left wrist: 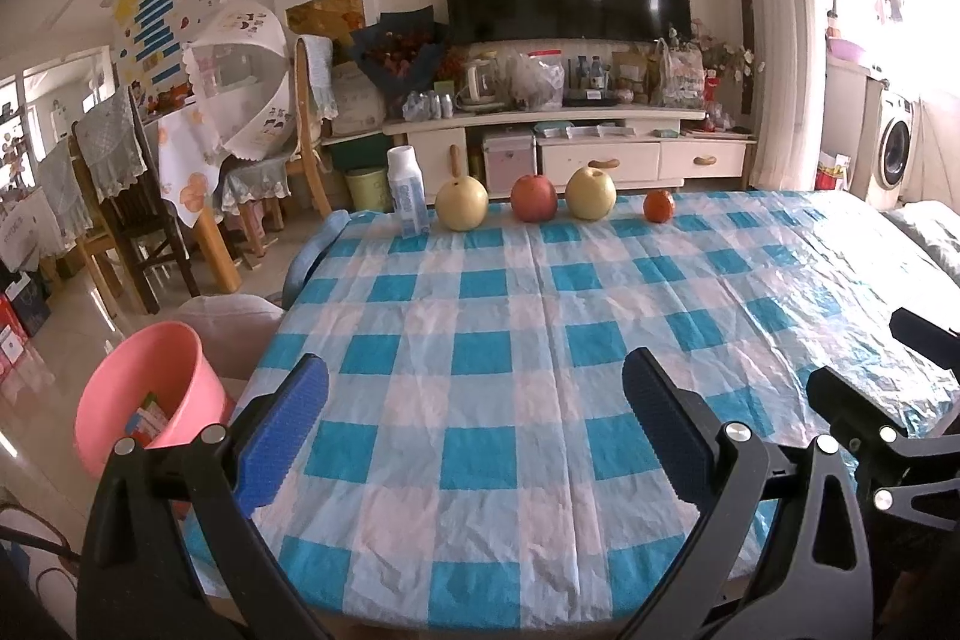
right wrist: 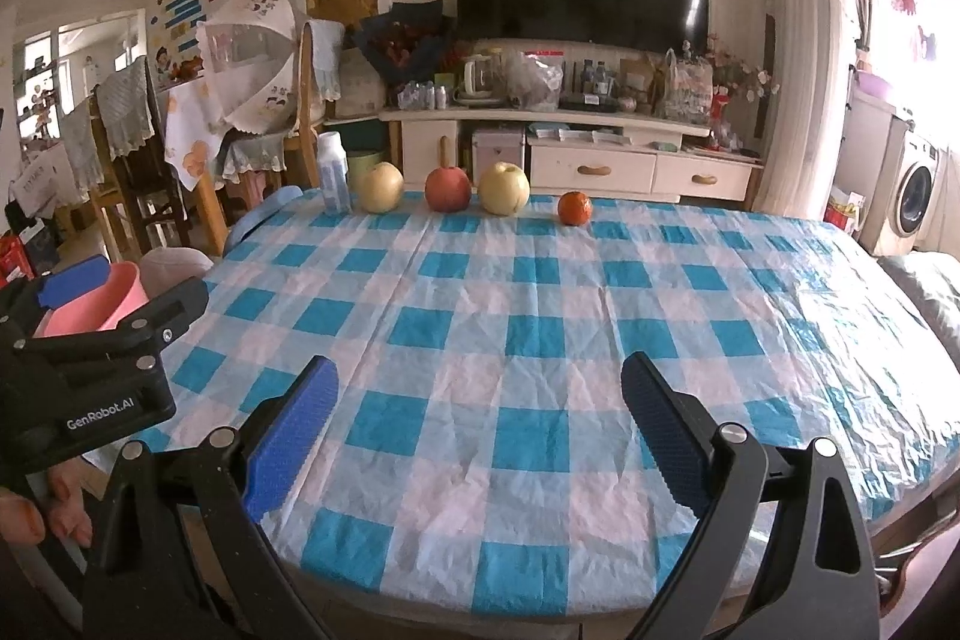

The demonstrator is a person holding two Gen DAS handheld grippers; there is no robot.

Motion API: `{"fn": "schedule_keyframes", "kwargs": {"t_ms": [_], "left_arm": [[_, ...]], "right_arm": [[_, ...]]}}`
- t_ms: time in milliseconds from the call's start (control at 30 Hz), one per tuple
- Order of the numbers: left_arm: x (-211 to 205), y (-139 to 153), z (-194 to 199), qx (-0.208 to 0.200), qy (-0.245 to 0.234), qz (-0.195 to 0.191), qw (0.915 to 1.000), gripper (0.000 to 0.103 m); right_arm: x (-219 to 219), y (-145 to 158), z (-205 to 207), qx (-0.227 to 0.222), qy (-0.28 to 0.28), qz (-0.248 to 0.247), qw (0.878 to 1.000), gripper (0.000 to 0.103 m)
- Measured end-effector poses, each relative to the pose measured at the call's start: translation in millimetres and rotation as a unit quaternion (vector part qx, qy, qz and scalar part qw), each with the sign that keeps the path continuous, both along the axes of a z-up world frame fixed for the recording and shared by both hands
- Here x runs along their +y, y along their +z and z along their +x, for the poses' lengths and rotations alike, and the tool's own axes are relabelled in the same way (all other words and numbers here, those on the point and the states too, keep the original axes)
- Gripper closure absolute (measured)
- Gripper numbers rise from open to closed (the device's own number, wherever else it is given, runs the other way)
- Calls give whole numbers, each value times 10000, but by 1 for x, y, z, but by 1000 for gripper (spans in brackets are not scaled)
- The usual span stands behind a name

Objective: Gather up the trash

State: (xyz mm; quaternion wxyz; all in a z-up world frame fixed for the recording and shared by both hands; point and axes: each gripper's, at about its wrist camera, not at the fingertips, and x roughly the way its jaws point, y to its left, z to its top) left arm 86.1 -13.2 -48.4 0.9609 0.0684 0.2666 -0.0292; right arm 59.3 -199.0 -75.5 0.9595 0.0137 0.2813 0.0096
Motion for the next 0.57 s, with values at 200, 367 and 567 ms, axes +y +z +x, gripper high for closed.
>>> {"fn": "schedule_keyframes", "kwargs": {"t_ms": [200,367,567], "left_arm": [[-12,-20,30,224,-42,115,9997,4],[-19,-47,67,542,109,45,9985,4],[-24,-92,123,1194,355,-101,9922,4]], "right_arm": [[-5,-15,27,183,-11,43,9998,9],[-15,-35,64,541,-27,203,9983,9],[-33,-71,126,1212,-219,471,9913,9]]}}
